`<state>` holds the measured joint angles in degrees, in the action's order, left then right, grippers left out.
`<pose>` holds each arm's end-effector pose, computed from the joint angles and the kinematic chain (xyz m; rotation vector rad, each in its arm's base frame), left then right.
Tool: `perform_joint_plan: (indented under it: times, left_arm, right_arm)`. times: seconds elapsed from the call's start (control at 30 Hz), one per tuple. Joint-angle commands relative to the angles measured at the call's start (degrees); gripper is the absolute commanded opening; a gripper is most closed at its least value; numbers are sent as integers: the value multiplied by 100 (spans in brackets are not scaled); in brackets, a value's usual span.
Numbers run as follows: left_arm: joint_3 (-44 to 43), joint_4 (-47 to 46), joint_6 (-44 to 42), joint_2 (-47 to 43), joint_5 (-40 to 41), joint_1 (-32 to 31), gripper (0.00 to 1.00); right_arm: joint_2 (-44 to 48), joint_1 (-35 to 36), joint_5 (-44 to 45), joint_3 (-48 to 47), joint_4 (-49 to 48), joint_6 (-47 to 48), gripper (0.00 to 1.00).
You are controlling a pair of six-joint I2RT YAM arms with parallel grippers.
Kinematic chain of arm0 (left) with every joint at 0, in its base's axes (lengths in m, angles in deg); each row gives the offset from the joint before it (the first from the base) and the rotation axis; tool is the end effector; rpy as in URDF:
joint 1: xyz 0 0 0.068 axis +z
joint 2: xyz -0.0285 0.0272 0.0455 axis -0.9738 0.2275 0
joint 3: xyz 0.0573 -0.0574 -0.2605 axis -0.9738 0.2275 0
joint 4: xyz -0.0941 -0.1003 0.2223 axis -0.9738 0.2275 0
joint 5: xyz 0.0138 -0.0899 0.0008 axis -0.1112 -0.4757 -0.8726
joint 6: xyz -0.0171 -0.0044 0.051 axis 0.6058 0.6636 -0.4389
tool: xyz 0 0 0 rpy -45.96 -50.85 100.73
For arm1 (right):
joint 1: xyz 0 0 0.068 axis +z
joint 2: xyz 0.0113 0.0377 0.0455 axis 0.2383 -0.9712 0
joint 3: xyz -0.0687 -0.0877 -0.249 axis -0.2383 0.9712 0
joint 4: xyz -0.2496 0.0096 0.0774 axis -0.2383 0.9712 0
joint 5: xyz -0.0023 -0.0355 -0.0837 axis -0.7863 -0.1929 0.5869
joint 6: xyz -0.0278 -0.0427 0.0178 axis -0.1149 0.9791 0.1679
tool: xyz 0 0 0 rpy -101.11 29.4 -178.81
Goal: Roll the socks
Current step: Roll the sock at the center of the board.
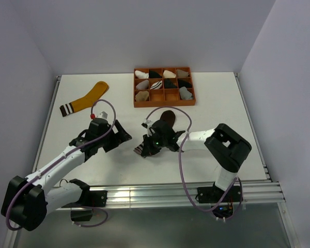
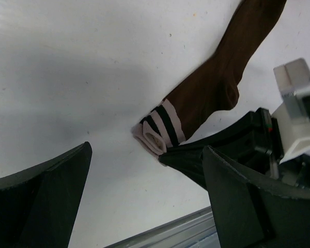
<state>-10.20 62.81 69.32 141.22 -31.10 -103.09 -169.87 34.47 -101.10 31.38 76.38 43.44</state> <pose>0.1925 -0.0984 0.2126 -0.5181 2.4011 -0.7619 0.2130 0.2596 0.1412 -0.7631 2.3988 1.0424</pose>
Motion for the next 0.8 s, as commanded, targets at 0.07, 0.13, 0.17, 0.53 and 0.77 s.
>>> perform_joint_plan:
  times: [0.07,0.13,0.17,0.53,0.77]
  left_arm:
    - [187,-530,442,158,181,-303,92]
    - [275,-644,547,237,189,-399,91]
    - [293,-680,574,264,190,-426,91]
    - [258,-1172,960,958,269,-751,85]
    - [319,-1462,1215,1441,392,-927,80]
  right_arm:
    - [-207,-447,-1252,297,-1152,-850,0]
    - [-356,-623,-1586,403,-1486,-1113,0]
    - [-409,-676,-1665,412,-1548,-1192,0]
    - [-1112,-1203,-2307,658,-2384,-1984,0]
    - [-1297,-1265,-2369,684,-2480,-2037,0]
